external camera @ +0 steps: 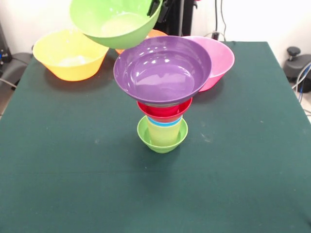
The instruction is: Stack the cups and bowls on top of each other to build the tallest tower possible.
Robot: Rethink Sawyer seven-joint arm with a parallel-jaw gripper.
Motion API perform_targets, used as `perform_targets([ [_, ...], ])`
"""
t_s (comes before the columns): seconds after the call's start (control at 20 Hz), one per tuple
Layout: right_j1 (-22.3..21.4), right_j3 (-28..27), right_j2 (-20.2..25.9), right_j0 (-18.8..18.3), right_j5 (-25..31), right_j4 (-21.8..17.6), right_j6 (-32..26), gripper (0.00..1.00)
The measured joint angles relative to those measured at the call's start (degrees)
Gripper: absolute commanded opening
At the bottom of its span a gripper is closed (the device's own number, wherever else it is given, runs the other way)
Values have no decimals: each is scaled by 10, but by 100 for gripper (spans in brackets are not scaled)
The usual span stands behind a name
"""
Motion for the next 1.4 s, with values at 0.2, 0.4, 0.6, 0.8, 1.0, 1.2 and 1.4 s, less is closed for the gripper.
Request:
perform_targets([
  [0.2,-8,0,0,-1,0,0,0,0],
  [0.4,-21,0,0,-1,0,0,0,0],
  [0.6,-31,0,0,-1,-1,0,0,0],
  [0.8,-34,0,0,-1,-6,0,0,0],
  [1.0,-34,0,0,-1,-22,0,0,0],
  [1.2,-33,0,0,2,-31,0,0,0],
  [1.4,-31,0,0,6,-37,0,0,0],
])
